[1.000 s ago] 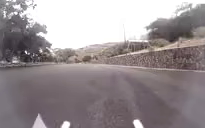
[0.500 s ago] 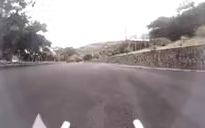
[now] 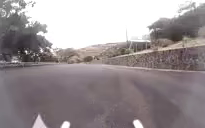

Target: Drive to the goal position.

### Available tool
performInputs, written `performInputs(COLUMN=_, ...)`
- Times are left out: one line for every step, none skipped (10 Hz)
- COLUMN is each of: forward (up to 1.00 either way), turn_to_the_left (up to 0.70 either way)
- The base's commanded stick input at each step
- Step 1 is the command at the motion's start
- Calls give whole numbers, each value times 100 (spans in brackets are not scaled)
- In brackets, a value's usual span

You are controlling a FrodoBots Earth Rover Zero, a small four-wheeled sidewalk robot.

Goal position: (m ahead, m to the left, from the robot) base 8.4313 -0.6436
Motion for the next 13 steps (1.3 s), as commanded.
performInputs(forward=50, turn_to_the_left=0)
performInputs(forward=50, turn_to_the_left=0)
performInputs(forward=50, turn_to_the_left=0)
performInputs(forward=50, turn_to_the_left=0)
performInputs(forward=50, turn_to_the_left=0)
performInputs(forward=50, turn_to_the_left=0)
performInputs(forward=50, turn_to_the_left=0)
performInputs(forward=50, turn_to_the_left=0)
performInputs(forward=50, turn_to_the_left=0)
performInputs(forward=50, turn_to_the_left=0)
performInputs(forward=50, turn_to_the_left=0)
performInputs(forward=50, turn_to_the_left=0)
performInputs(forward=50, turn_to_the_left=0)
